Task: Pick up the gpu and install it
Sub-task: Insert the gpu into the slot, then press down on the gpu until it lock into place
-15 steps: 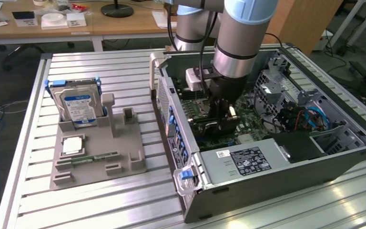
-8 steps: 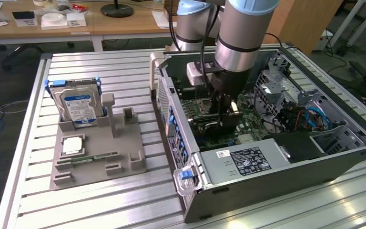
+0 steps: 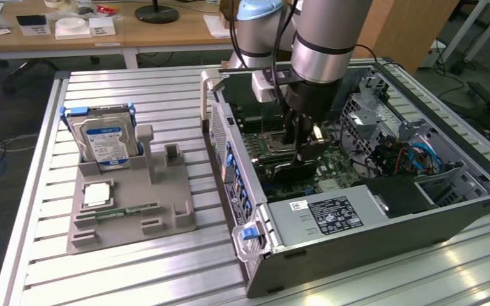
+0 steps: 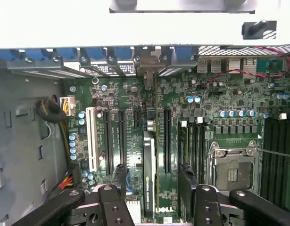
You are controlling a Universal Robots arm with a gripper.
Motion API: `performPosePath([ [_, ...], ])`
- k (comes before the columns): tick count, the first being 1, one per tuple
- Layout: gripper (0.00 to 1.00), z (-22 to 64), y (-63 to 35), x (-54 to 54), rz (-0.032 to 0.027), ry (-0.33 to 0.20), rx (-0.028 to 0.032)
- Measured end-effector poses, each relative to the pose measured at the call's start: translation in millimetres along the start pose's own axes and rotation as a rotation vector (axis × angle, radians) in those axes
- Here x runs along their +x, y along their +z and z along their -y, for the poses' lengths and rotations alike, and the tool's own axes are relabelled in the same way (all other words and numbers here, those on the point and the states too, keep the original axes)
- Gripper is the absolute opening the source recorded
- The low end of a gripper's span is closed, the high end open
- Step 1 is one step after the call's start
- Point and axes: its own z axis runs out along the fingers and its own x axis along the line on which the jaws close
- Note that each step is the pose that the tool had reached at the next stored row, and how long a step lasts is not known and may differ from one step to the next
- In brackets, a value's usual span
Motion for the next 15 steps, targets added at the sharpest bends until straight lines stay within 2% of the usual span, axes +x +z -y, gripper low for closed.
performPosePath([
  [15,0.57,0.0,-0.1,0.0,-0.0011,0.0,0.0001],
])
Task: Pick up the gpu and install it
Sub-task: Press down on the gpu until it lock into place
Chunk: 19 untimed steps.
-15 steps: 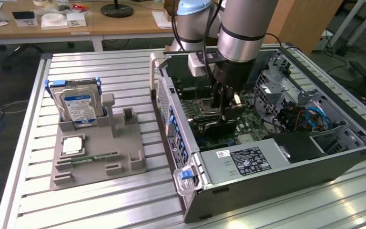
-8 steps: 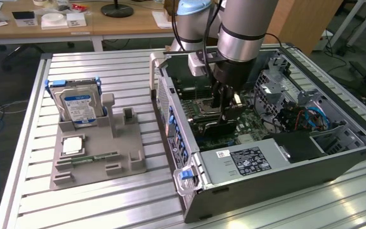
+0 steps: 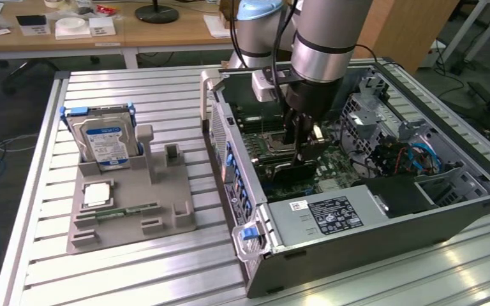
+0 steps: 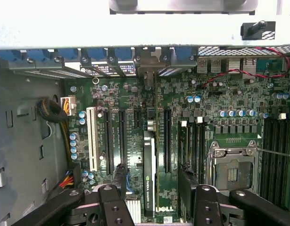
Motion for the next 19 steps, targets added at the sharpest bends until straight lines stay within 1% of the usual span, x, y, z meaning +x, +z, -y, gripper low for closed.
performPosePath([
  [4,0.57,0.0,0.0,0.0,-0.0001,0.0,0.0],
  [6,0.56,0.0,0.0,0.0,-0.0001,0.0,0.0],
  [9,0.38,0.0,0.0,0.0,-0.0002,0.0,0.0],
  [10,0.38,0.0,0.0,0.0,-0.0002,0.0,0.0],
  [12,0.26,0.0,0.0,0.0,-0.0002,0.0,0.0],
  [13,0.26,0.0,0.0,0.0,-0.0003,0.0,0.0],
  [14,0.2,0.0,0.0,0.0,-0.0003,0.0,0.0],
  [15,0.2,0.0,0.0,0.0,-0.0003,0.0,0.0],
  [16,0.14,0.0,0.0,0.0,-0.0003,0.0,0.0],
  [17,0.11,0.0,0.0,0.0,-0.0003,0.0,0.0],
  [19,0.11,0.0,0.0,0.0,-0.0004,0.0,0.0],
])
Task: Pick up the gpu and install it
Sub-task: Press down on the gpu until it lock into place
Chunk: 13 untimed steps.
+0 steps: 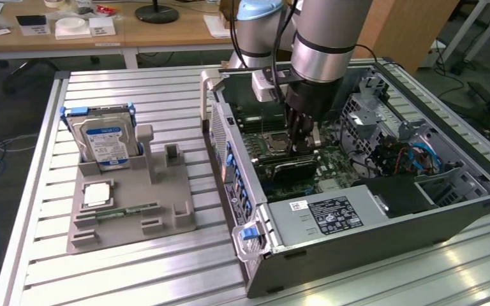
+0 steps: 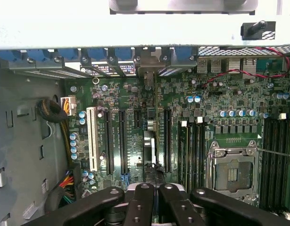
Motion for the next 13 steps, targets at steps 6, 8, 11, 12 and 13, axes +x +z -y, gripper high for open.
performPosePath([
  [6,0.11,0.0,0.0,0.0,-0.0003,0.0,0.0],
  [8,0.11,0.0,0.8,-0.1,-0.0001,0.0,0.0001],
  [11,0.11,-0.2,2.9,0.1,-0.0002,0.0,0.0002],
  [12,0.11,-0.1,2.9,0.1,-0.0004,0.0,0.0001],
  [13,0.11,-0.1,2.9,0.1,-0.0003,0.0,0.0002],
])
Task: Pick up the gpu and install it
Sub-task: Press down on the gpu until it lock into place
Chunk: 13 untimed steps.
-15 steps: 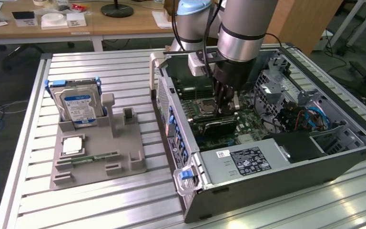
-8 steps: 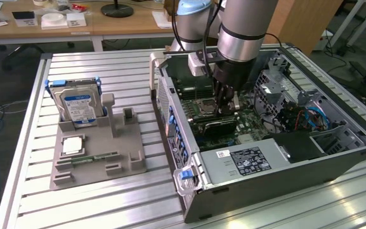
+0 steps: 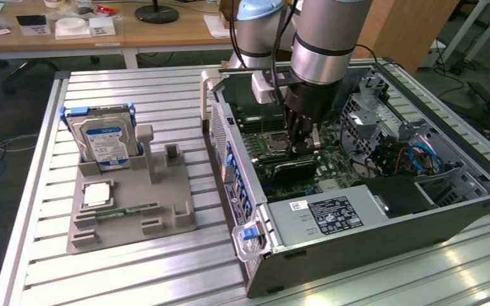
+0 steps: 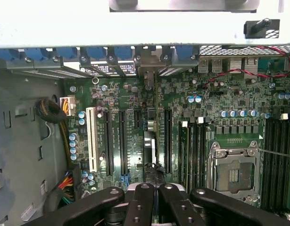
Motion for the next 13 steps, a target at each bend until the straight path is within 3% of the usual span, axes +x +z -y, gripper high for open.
performPosePath([
  [8,0.11,0.0,0.8,0.0,0.0003,0.0,0.0003],
  [10,0.11,-0.4,7.5,0.2,0.0002,0.0,0.0009],
  [13,0.11,-0.5,8.8,0.0,0.0002,0.0,0.0011],
])
